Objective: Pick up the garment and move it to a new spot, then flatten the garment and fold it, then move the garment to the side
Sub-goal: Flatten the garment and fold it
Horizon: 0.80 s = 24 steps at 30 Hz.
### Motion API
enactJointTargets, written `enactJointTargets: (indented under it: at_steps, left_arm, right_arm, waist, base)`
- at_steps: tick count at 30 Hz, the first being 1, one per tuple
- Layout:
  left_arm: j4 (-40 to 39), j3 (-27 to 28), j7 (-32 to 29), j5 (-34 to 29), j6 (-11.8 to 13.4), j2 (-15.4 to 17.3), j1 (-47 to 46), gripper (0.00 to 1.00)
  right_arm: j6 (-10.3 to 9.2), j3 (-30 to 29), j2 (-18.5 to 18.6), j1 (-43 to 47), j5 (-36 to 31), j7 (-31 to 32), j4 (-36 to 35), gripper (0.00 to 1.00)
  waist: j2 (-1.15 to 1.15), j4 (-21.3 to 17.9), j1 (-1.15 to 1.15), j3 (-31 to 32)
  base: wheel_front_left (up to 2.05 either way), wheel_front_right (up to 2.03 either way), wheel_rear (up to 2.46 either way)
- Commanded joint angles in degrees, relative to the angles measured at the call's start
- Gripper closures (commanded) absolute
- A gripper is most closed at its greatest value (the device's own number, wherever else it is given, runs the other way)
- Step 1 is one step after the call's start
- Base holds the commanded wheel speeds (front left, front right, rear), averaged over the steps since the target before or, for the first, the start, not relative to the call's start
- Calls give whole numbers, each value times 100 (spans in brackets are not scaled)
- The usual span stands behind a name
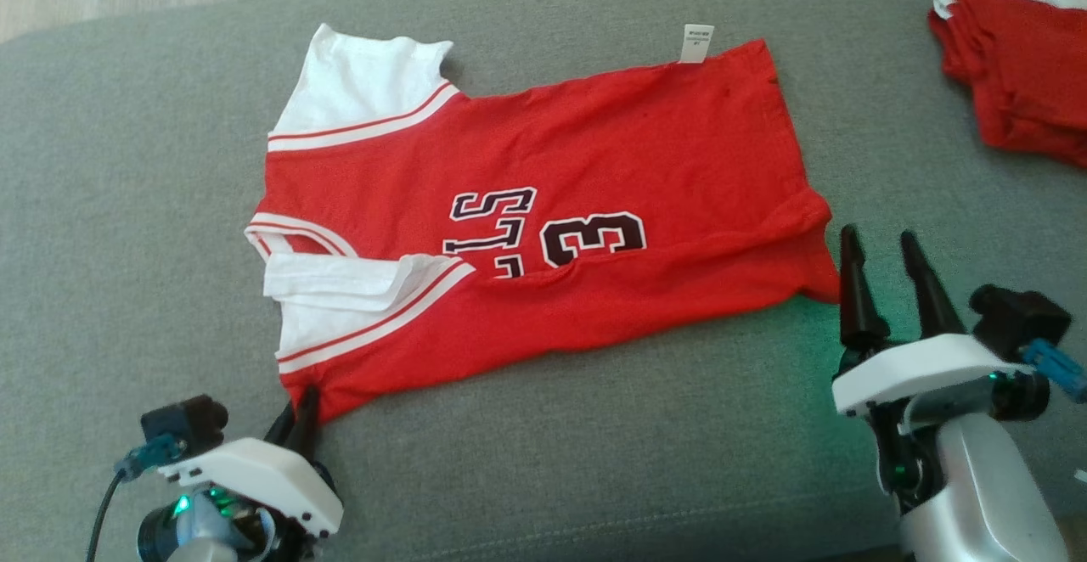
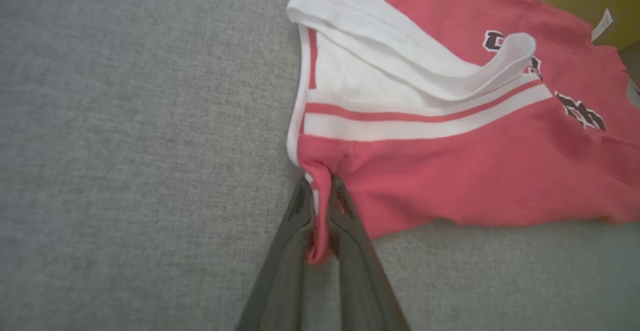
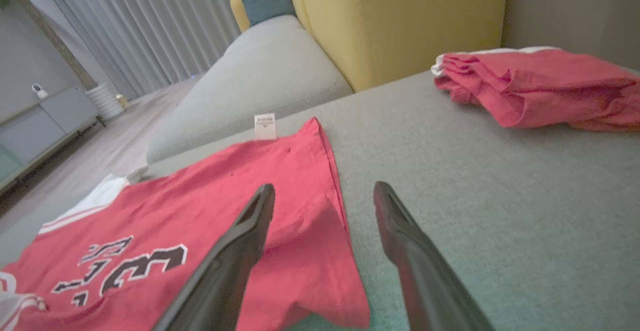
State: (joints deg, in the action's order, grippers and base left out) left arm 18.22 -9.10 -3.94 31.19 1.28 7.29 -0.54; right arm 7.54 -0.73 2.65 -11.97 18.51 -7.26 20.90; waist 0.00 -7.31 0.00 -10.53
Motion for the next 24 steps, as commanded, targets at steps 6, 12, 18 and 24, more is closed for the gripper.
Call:
enactJointTargets:
  at_steps: [6, 12, 18, 24]
  left_arm:
    - [-452, 101, 204, -23, -24, 68, -190, 100]
    - [-845, 93, 298, -37, -6, 83, -161, 100]
    - [-1094, 10, 301, -56, 14, 57, -124, 100]
    - [-1223, -2, 309, -51, 43, 74, -92, 100]
  right_arm:
    - [-5, 12, 22, -118, -189, 532, 266, 0]
    - [-5, -292, 22, -321, -471, 853, 975, 0]
    - [-5, -263, 22, -639, -304, 857, 1565, 0]
    - [-5, -1, 22, -802, -200, 1121, 2014, 9]
  waist:
    - [0, 160, 0, -23]
    - [0, 322, 0, -2]
    - [0, 379, 0, -23]
    - [0, 379, 0, -19]
  base:
    - [0, 0, 0]
    - [0, 0, 0]
    - [0, 0, 0]
    - [0, 0, 0]
